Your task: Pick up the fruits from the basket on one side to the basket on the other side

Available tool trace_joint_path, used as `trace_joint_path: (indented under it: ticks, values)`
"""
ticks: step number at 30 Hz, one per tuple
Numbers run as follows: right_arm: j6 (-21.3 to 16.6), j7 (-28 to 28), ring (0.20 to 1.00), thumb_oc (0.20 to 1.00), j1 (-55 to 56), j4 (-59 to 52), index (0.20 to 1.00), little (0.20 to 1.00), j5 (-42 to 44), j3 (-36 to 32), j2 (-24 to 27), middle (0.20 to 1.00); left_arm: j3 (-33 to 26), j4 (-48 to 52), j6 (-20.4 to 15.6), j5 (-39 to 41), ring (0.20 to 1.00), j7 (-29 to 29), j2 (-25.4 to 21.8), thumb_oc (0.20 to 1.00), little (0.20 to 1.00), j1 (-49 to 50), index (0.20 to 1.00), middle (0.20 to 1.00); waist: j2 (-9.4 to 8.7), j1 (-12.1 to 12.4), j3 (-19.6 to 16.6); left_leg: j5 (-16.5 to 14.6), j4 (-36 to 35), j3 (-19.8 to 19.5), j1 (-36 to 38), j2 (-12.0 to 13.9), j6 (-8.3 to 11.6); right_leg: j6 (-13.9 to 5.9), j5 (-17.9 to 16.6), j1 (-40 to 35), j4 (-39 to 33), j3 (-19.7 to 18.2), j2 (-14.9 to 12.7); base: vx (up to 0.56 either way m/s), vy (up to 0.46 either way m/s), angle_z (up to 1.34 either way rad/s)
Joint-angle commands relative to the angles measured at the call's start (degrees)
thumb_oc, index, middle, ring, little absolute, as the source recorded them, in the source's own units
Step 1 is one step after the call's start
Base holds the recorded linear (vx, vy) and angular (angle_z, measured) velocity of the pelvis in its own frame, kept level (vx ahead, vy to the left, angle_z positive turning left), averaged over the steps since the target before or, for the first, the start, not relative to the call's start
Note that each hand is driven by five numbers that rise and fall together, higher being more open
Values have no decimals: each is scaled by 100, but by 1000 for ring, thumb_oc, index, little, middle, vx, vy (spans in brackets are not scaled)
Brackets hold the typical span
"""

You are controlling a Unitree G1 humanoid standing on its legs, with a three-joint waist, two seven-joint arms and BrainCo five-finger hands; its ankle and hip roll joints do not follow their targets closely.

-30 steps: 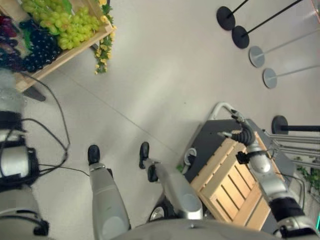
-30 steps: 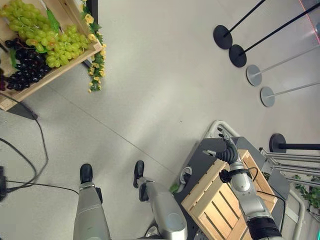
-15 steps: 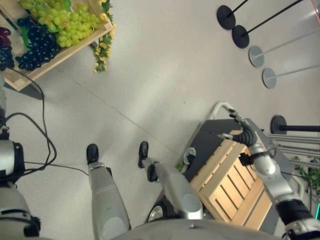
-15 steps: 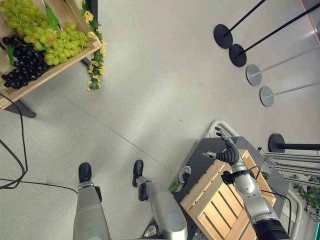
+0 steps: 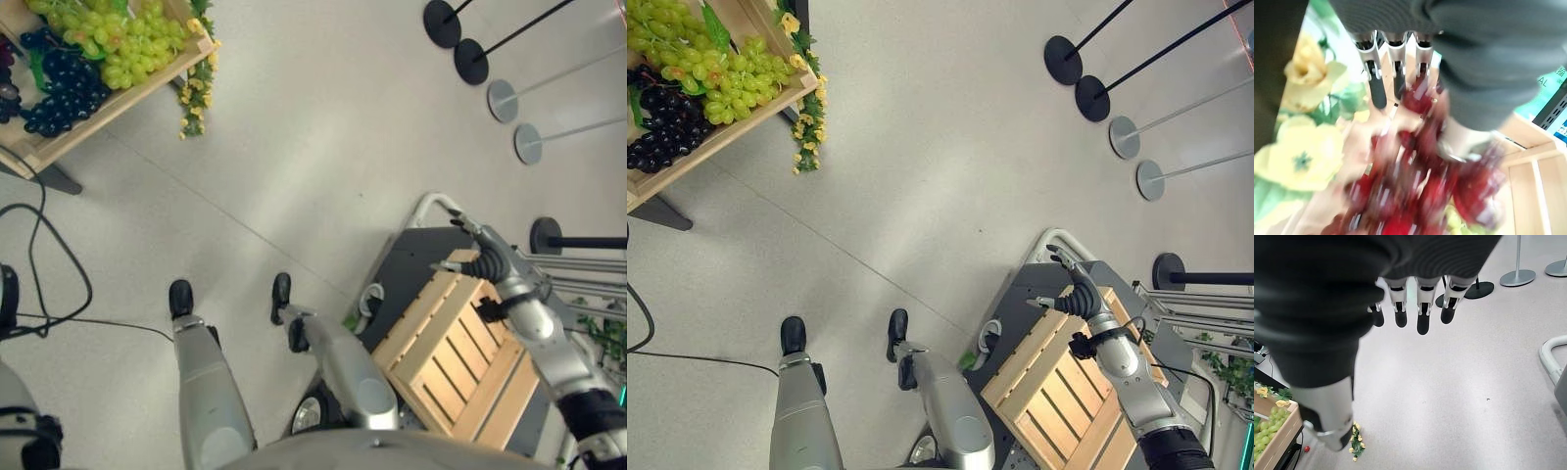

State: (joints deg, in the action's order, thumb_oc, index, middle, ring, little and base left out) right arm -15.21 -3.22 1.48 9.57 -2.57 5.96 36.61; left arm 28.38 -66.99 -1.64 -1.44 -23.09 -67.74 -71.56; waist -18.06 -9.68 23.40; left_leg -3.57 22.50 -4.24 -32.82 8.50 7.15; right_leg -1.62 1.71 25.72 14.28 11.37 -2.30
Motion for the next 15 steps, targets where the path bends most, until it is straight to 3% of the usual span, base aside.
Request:
trace_joint_path:
  ticks: [1, 15]
  values:
    - [-208, 8, 1000, 1000, 226, -104, 1000, 1000, 146, -151, 307, 1000, -122, -109, -121, 26, 1000, -19, -231, 1000, 1000, -279, 1000, 1000, 140, 34, -356, -373, 469, -55, -42, -53, -245, -928, -154, 10, 23, -65, -542, 0, 0, 0]
    - [-185, 34, 1000, 1000, 234, -57, 1000, 1000, 126, -193, 257, 1000, -255, 37, -193, 111, 1000, -18, -84, 1000, 1000, -177, 1000, 1000, 194, 81, -327, -350, 483, -96, -101, -75, -247, -927, -151, 56, 70, -21, -577, 0, 0, 0]
